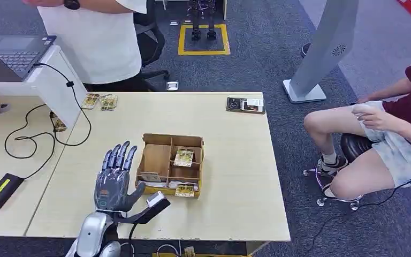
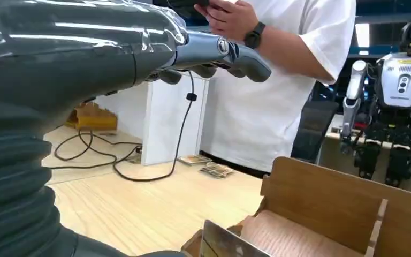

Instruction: Pass the card to the sensor for recognition and then transmit it.

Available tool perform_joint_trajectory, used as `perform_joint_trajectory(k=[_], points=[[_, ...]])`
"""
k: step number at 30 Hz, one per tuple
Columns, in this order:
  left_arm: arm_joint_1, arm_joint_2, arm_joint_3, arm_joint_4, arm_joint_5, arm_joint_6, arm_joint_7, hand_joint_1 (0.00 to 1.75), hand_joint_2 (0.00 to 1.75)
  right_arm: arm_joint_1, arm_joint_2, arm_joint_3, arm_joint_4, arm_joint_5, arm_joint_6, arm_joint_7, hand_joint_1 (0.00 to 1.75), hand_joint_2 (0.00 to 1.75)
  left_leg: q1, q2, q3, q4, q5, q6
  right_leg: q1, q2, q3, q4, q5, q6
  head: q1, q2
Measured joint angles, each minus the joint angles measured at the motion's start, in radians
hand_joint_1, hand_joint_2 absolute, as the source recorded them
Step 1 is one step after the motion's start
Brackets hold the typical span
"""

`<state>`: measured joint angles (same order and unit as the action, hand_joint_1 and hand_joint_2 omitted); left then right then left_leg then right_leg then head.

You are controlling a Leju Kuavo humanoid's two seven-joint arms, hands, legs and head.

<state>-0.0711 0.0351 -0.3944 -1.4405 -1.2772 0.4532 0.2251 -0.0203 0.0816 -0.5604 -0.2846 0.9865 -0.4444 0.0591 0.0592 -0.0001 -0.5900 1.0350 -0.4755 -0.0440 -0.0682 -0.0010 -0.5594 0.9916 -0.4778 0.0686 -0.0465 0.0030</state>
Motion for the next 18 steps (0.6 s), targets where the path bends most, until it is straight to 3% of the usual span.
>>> perform_joint_trajectory(k=[18], points=[[-0.024,-0.001,-0.003,0.050,0.013,-0.044,0.006,0.00,1.75,-0.005,0.000,-0.013,0.000,0.033,0.008,0.009,0.00,1.75,0.000,0.000,0.000,0.000,0.000,0.000,0.000,0.000,0.000,0.000,0.000,0.000,0.000,0.000]])
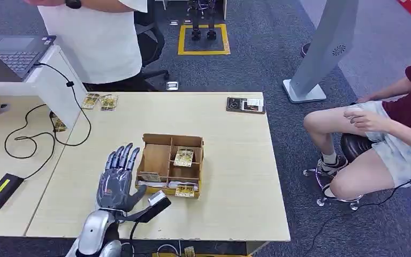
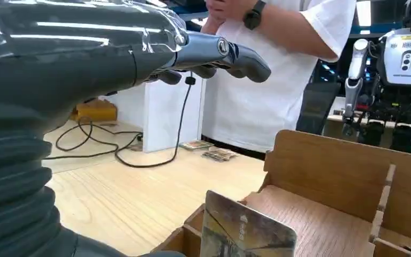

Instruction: Pass the card to the sensor for recognition and then transmit it.

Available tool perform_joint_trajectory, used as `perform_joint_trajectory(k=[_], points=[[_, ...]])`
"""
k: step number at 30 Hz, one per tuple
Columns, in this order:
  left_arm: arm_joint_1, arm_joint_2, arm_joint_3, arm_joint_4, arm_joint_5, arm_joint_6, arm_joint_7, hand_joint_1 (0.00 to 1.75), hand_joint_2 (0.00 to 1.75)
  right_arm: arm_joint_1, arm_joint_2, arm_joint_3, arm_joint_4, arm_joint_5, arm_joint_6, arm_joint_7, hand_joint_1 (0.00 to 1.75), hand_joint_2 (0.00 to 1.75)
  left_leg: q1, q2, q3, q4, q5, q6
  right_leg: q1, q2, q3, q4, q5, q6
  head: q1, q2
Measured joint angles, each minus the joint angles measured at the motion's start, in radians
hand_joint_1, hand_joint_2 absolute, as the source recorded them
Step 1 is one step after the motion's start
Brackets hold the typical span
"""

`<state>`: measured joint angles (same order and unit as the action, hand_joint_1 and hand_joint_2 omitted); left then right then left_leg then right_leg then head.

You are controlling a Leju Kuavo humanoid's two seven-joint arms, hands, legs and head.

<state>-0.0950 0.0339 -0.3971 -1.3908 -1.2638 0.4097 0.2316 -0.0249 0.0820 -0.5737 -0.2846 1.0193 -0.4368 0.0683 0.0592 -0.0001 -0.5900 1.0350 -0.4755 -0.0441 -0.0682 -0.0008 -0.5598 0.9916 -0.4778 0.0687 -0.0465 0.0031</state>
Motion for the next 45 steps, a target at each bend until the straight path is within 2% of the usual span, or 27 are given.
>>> perform_joint_trajectory(k=[16,21,27,31,37,45], points=[[-0.014,0.000,-0.005,0.057,-0.035,-0.049,0.026,0.00,1.75,-0.005,0.000,-0.004,0.000,0.017,0.006,0.003,0.00,1.75,0.000,0.000,0.000,0.000,0.000,0.000,0.000,0.000,0.000,0.000,0.000,0.000,0.000,0.000],[-0.035,0.018,-0.026,0.062,-0.053,-0.124,0.018,0.00,1.75,-0.005,0.000,-0.006,-0.002,0.025,0.011,0.003,0.00,1.75,0.000,0.000,0.000,0.000,0.000,0.000,0.000,0.000,0.000,0.000,0.000,0.000,0.000,0.000],[-0.081,0.064,-0.062,0.062,-0.051,-0.240,0.010,0.00,1.75,-0.005,0.000,-0.015,-0.005,0.036,0.018,0.001,0.00,1.75,0.000,0.000,0.000,0.000,0.000,0.000,0.000,0.000,0.000,0.000,0.000,0.000,0.000,0.000],[-0.110,0.094,-0.086,0.062,-0.043,-0.275,-0.002,0.00,1.75,-0.004,0.000,-0.024,-0.005,0.036,0.019,-0.003,0.00,1.75,0.000,0.000,0.000,0.000,0.000,0.000,0.000,0.000,0.000,0.000,0.000,0.000,0.000,0.000],[-0.121,0.110,-0.104,0.057,-0.022,-0.272,0.000,0.00,1.75,-0.004,0.000,-0.032,-0.005,0.041,0.019,-0.007,0.00,1.75,0.000,0.000,0.000,0.000,0.000,0.000,0.000,0.000,0.000,0.000,0.000,0.000,0.000,0.000],[-0.113,0.113,-0.105,0.028,0.000,-0.228,0.007,0.00,1.75,-0.004,0.000,-0.049,-0.005,0.052,0.017,-0.008,0.00,1.75,0.000,0.000,0.000,0.000,0.000,0.000,0.000,0.000,0.000,0.000,0.000,0.000,0.000,0.000]])
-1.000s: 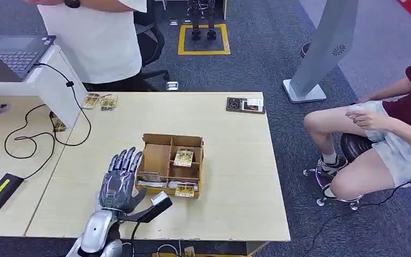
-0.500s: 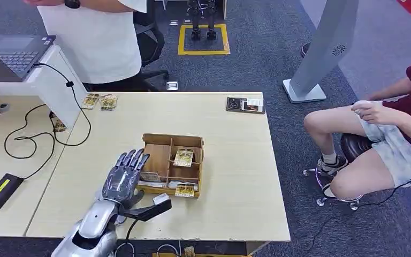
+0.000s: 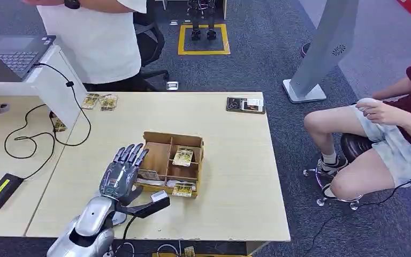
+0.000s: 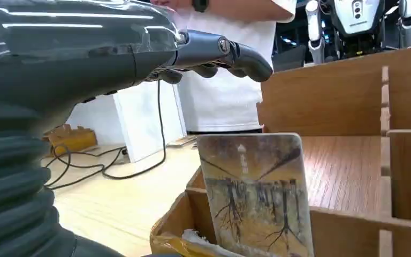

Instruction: Pass the card to the sensor for recognition and then transmit it.

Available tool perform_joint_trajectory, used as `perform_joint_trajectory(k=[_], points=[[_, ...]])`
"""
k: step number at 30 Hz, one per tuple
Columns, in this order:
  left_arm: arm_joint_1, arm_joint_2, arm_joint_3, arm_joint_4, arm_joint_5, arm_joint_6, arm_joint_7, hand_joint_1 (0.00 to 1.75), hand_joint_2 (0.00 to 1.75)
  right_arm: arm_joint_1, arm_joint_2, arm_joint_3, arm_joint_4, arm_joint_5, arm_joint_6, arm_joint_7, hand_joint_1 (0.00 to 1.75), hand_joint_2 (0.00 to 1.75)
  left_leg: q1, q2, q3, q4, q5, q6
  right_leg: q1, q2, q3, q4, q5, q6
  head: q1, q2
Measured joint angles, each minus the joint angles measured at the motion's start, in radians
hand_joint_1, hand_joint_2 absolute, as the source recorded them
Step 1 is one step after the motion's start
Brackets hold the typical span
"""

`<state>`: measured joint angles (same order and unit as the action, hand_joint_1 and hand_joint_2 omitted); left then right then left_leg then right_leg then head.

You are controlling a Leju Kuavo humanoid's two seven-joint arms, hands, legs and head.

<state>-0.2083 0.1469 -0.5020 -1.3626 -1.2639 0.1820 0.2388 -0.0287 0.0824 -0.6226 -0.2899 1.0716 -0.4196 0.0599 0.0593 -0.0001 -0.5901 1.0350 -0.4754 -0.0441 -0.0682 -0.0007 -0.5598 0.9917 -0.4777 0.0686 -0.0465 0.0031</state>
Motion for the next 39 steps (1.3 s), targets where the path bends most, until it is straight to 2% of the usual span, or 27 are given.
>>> perform_joint_trajectory(k=[8,24,33,34,36,37,38,39], points=[[0.010,0.010,0.000,-0.037,0.021,0.004,-0.013,0.00,1.75,0.001,0.000,-0.010,0.000,0.001,-0.001,-0.005,0.00,1.75,0.000,0.000,0.000,0.000,0.000,0.000,0.000,0.000,0.000,0.000,0.000,0.000,0.000,0.000],[0.008,0.035,-0.013,-0.053,0.052,-0.069,-0.031,0.00,1.75,0.000,0.001,-0.037,0.000,0.033,-0.002,-0.011,0.00,1.75,0.000,0.000,0.000,0.000,0.000,0.000,0.000,0.000,0.000,0.000,0.000,0.000,0.000,0.000],[0.008,0.043,-0.038,-0.053,0.066,-0.079,-0.031,0.00,1.75,0.000,0.002,-0.049,0.000,0.050,-0.002,-0.008,0.00,1.75,0.000,0.000,0.000,0.000,0.000,0.000,0.000,0.000,0.000,0.000,0.000,0.000,0.000,0.000],[0.008,0.044,-0.039,-0.053,0.068,-0.079,-0.031,0.10,1.75,0.000,0.002,-0.050,0.000,0.052,-0.002,-0.008,0.00,1.75,0.000,0.000,0.000,0.000,0.000,0.000,0.000,0.000,0.000,0.000,0.000,0.000,0.000,0.000],[0.008,0.044,-0.040,-0.053,0.070,-0.079,-0.031,0.94,1.75,0.000,0.002,-0.052,0.000,0.052,-0.002,-0.008,0.00,1.75,0.000,0.000,0.000,0.000,0.000,0.000,0.000,0.000,0.000,0.000,0.000,0.000,0.000,0.000],[0.008,0.045,-0.040,-0.053,0.073,-0.079,-0.031,1.52,1.75,0.000,0.002,-0.053,0.000,0.053,-0.002,-0.008,0.00,1.75,0.000,0.000,0.000,0.000,0.000,0.000,0.000,0.000,0.000,0.000,0.000,0.000,0.000,0.000],[0.008,0.045,-0.040,-0.053,0.074,-0.079,-0.031,1.75,1.75,0.000,0.002,-0.053,0.000,0.054,-0.002,-0.008,0.00,1.75,0.000,0.000,0.000,0.000,0.000,0.000,0.000,0.000,0.000,0.000,0.000,0.000,0.000,0.000],[0.008,0.045,-0.040,-0.053,0.076,-0.079,-0.031,1.75,1.75,0.000,0.003,-0.054,0.000,0.054,-0.002,-0.008,0.00,1.75,0.000,0.000,0.000,0.000,0.000,0.000,0.000,0.000,0.000,0.000,0.000,0.000,0.000,0.000]])
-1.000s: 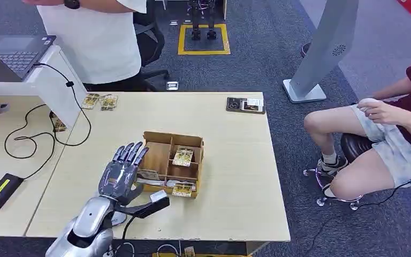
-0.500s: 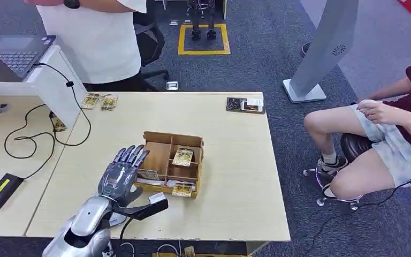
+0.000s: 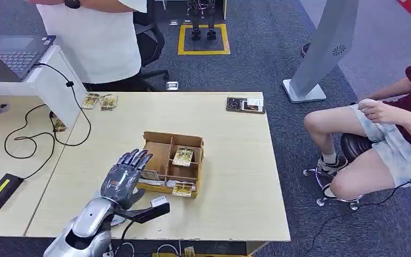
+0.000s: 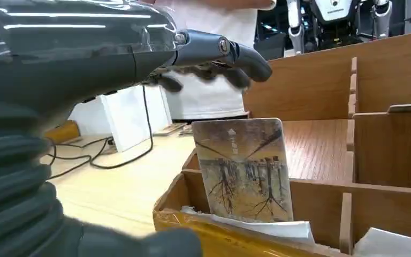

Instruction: Pass the card to the sensor for recognition and then transmit it.

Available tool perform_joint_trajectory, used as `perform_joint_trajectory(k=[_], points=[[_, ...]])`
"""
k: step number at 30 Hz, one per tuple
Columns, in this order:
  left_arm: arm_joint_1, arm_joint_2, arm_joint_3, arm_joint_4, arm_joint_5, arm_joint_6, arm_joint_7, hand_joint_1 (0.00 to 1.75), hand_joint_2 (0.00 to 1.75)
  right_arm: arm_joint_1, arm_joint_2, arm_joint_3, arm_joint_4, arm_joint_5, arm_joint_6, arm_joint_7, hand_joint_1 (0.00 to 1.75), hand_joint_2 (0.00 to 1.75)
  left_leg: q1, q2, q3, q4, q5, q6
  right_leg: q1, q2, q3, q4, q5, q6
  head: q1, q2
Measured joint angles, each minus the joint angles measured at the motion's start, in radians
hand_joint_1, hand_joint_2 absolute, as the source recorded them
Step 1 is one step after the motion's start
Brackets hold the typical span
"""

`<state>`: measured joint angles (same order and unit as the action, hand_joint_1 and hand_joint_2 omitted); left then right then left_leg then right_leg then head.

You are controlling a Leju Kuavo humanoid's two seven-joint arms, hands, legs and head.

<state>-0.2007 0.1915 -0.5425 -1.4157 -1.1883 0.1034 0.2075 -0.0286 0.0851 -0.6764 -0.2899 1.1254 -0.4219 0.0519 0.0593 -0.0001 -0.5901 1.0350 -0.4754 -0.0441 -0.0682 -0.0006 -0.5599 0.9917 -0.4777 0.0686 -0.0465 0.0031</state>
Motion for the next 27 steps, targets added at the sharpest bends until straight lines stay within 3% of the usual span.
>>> perform_joint_trajectory(k=[27], points=[[0.003,0.002,-0.010,0.000,0.015,0.007,0.000,1.75,1.75,-0.004,0.005,-0.010,-0.003,0.027,-0.001,0.002,0.00,1.75,0.000,0.000,0.000,0.000,0.000,0.000,0.000,0.000,0.000,0.000,0.000,0.000,0.000,0.000]])
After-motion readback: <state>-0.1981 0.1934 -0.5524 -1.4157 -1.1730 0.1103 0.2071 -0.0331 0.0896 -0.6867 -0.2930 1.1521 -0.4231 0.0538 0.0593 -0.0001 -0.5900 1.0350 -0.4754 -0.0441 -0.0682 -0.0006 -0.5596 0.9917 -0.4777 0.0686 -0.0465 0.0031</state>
